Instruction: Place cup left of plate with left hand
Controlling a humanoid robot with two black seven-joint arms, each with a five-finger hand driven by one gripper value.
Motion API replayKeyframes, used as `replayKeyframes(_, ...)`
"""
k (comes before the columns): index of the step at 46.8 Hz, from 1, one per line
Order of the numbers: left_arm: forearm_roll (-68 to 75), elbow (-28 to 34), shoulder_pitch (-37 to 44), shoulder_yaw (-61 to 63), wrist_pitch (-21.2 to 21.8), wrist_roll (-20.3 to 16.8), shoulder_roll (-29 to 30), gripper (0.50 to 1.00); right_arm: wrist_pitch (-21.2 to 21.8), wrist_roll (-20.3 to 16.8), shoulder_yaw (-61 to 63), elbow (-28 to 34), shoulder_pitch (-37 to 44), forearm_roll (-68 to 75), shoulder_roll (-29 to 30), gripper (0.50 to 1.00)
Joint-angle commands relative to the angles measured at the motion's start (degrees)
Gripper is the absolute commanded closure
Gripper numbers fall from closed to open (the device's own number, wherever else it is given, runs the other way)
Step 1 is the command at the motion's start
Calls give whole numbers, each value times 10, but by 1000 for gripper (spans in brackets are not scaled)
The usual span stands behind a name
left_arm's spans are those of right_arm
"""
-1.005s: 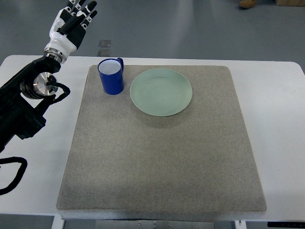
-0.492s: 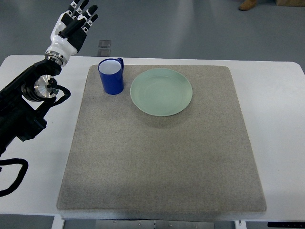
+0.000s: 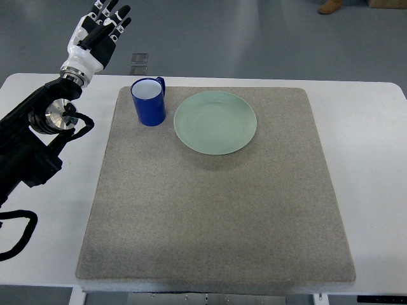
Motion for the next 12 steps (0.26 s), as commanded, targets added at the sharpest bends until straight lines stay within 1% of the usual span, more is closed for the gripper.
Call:
replayKeyframes(1,0,0,-2,0,0,0,0,501,0,0,0,0,0,0,0,568)
replayKeyframes(12,0,-3,2,0,4,0,0,501,5,1,-1,8,-3,-5,0,568)
